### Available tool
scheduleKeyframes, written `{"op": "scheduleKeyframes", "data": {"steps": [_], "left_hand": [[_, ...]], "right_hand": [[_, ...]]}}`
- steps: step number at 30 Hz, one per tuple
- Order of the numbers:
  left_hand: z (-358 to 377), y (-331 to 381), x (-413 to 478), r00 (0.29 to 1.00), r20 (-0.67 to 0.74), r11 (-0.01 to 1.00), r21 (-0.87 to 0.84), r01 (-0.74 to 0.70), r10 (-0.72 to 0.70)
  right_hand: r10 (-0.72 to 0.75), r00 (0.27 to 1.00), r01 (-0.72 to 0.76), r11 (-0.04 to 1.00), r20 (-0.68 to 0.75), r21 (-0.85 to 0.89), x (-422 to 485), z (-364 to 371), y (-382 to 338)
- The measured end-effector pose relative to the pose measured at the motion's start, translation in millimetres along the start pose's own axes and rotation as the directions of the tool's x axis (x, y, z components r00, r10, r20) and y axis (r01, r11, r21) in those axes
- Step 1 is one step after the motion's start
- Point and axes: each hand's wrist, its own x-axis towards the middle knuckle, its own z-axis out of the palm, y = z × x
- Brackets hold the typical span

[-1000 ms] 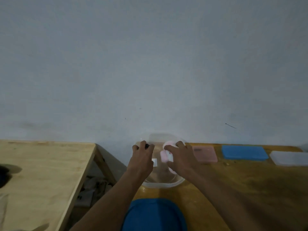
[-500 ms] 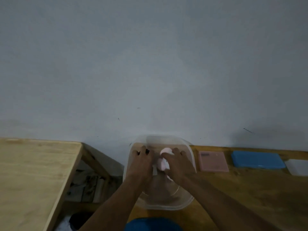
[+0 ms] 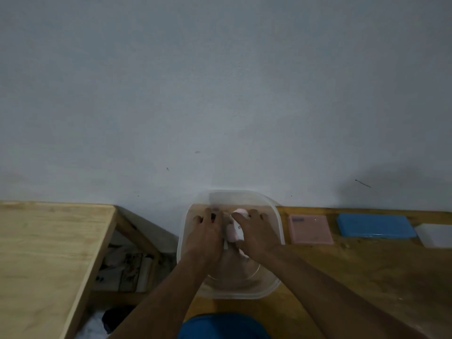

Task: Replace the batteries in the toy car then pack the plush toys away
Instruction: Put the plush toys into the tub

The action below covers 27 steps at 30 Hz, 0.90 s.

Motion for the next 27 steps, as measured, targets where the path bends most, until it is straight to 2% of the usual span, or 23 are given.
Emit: {"op": "scheduleKeyframes", "data": {"steps": [3, 7, 11, 14, 22, 27], "left_hand": [[-9, 3, -9, 1.0, -0.031, 1.0, 0.019, 0.006, -0.005], [-30, 10, -29, 0.985, -0.168, 0.998, 0.058, -0.03, 0.04], [-46, 18, -59, 0.95, -0.292, 0.989, 0.124, -0.079, 0.112], [-54, 31, -81, 0.923, -0.354, 0.984, 0.143, -0.109, 0.153], [-48, 84, -139, 0.896, -0.406, 0.976, 0.189, -0.108, 0.178], [-21, 152, -179, 0.914, -0.377, 0.975, 0.212, -0.068, 0.146]], "right_hand": [[-0.038, 0.999, 0.038, 0.999, -0.028, 0.001, -11, -14, -6], [-0.098, 0.988, 0.091, 0.994, -0.115, -0.064, -38, -43, -15], [-0.077, 0.956, 0.058, 0.995, -0.283, -0.076, -78, -60, -15], [-0.066, 0.936, 0.049, 0.997, -0.346, -0.059, -107, -68, -8], [-0.11, 0.919, 0.09, 0.993, -0.379, -0.07, -176, -75, 37], [-0.114, 0.907, 0.112, 0.993, -0.406, -0.028, -235, -70, 84]]}}
